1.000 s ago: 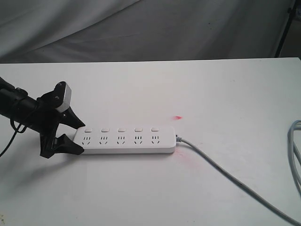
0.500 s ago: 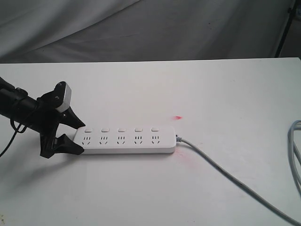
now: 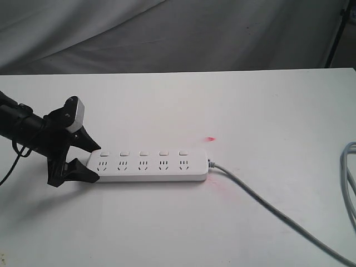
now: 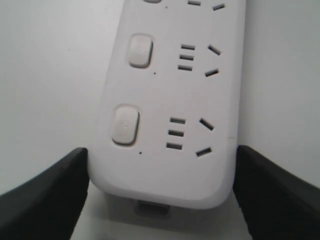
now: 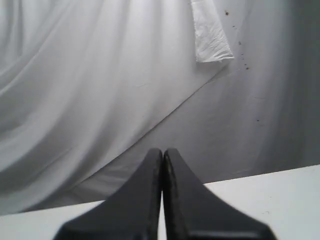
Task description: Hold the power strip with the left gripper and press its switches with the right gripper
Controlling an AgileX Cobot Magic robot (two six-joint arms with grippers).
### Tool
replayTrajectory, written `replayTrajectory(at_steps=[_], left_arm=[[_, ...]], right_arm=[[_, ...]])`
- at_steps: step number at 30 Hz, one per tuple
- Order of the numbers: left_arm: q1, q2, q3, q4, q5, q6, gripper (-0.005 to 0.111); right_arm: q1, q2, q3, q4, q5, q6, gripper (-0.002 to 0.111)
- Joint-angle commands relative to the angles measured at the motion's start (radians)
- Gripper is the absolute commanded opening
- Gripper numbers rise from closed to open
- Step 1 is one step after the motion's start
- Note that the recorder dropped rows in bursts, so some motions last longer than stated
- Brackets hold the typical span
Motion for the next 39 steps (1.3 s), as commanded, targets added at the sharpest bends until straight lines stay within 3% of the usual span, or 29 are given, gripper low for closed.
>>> replayTrajectory(at_steps=[1, 13, 27, 31, 39], left_arm=[[-0.006, 0.001, -0.006, -0.019, 0.001, 0.002, 0.000], [-0.006, 0.001, -0.006, -0.019, 0.001, 0.002, 0.000], [-0.006, 0.001, -0.006, -0.019, 0.001, 0.002, 0.000], [-0.006, 0.001, -0.006, -0.019, 0.001, 0.002, 0.000], [-0.006, 0.001, -0.006, -0.019, 0.001, 0.002, 0.000]], right_arm=[[0.069, 0.161, -0.163, -0.110, 0.095, -0.005, 0.000], [0.132, 0.502, -0.617, -0.076, 0.486, -0.191, 0.000], [0.132, 0.818, -0.944, 0.672, 0.887, -1.245, 0.000], [0.132, 0.879, -0.948, 0.796, 0.857, -1.361, 0.000], [0.168, 1.021, -0.948, 0.849, 0.856, -1.609, 0.000]])
